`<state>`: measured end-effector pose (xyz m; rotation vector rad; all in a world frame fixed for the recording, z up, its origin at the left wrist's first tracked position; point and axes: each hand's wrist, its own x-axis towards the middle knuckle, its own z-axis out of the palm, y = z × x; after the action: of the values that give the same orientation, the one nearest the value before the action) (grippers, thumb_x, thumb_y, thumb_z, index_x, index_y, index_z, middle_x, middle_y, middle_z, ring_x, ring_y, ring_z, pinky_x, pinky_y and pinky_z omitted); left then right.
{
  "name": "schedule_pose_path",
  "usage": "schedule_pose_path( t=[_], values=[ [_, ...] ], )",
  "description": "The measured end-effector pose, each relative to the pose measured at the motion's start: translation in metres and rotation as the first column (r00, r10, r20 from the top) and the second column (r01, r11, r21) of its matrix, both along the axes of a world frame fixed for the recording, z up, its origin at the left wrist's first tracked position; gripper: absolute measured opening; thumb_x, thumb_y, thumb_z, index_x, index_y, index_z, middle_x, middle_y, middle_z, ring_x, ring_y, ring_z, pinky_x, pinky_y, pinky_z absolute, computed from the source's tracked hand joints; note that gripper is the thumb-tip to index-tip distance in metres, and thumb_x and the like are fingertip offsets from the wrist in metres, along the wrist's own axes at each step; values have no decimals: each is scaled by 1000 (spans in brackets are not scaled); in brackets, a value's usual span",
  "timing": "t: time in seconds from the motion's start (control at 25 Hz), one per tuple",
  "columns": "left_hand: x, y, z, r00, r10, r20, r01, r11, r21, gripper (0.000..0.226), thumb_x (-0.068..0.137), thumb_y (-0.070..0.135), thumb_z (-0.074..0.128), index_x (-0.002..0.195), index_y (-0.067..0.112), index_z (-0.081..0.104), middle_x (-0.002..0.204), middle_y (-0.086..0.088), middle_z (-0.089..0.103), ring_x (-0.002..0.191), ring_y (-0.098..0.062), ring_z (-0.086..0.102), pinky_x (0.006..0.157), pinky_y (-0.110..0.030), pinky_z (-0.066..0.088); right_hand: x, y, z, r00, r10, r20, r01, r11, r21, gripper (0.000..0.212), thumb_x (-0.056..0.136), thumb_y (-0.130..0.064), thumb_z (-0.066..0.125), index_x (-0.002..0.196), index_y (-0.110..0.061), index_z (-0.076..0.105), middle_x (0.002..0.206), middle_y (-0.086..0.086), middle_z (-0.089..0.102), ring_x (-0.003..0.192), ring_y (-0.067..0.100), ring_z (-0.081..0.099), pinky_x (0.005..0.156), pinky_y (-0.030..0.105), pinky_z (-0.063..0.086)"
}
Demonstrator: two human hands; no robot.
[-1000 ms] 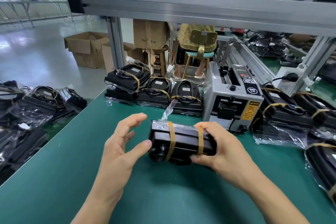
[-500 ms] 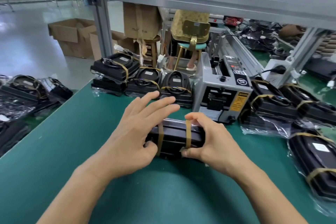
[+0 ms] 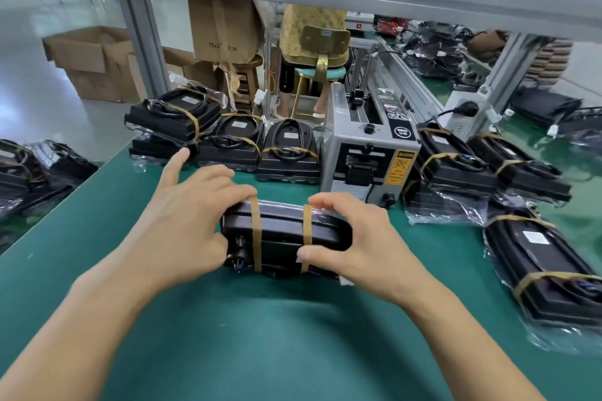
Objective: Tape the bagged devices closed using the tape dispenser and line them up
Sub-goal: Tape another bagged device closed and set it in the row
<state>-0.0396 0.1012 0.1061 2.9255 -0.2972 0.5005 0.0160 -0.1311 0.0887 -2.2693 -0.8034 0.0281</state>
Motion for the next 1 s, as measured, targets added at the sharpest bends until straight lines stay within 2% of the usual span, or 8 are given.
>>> schedule_pose_path(
  t=[0.12,0.16,0.24,0.32,0.52,0.76,0.88,1.0],
  values=[
    [-6,8,-5,995,-21,-100,-14,939,-344,60,57,32,57,116,34,63,120,16,59,122,8,43,119,-26,0,9,0,1,984,-119,-135,156,938,309,25,77,-47,67,98,-34,67,99,-25,66,99,-9,57,89,12,39],
    [-8,10,-8,992,-51,-118,-7,898,-441,55,59,40,58,114,42,59,121,24,57,120,13,41,117,-19,5,18,-1,0,953,-221,-208,290,869,402,9,83,-36,67,89,-30,70,88,-21,68,87,-7,60,80,13,42],
    [-13,13,-16,994,-62,-95,0,839,-545,46,69,39,74,110,52,56,113,33,59,117,14,43,109,-14,21,39,-6,-6,843,-429,-326,536,727,428,12,90,-23,63,79,-25,69,72,-15,65,73,3,58,70,19,42],
    [-17,12,-21,997,-40,-73,-13,797,-604,50,71,27,82,108,53,60,109,33,60,112,14,47,100,-17,31,60,-9,-10,740,-548,-390,671,638,378,14,91,-25,62,79,-20,68,73,-7,64,76,14,57,69,26,43],
    [-21,6,-25,999,-22,-49,-15,753,-658,47,67,22,79,105,46,63,104,33,62,103,19,50,85,8,26,95,4,-13,625,-644,-442,781,522,344,22,86,-37,68,67,-27,61,82,1,70,84,23,64,80,37,52],
    [-29,0,-23,998,11,-64,-51,745,-665,51,70,13,81,106,43,62,103,30,63,103,16,51,85,2,30,100,15,-9,519,-708,-480,851,373,371,26,84,-28,70,60,-26,60,80,0,69,80,21,62,74,30,48],
    [-33,-7,-23,992,104,-74,-126,709,-694,52,68,14,83,110,38,63,100,31,64,103,16,51,83,5,28,65,21,8,681,-528,-507,729,432,530,22,82,-23,72,61,-20,66,70,-10,67,73,9,60,66,18,49],
    [-36,-17,-26,976,212,-47,-187,708,-681,49,65,18,86,106,35,65,97,32,62,99,10,51,82,3,29,-1,45,18,929,-288,-232,369,750,548,9,73,-38,70,68,-30,71,71,-18,65,69,-3,58,70,16,46]
  ],
)
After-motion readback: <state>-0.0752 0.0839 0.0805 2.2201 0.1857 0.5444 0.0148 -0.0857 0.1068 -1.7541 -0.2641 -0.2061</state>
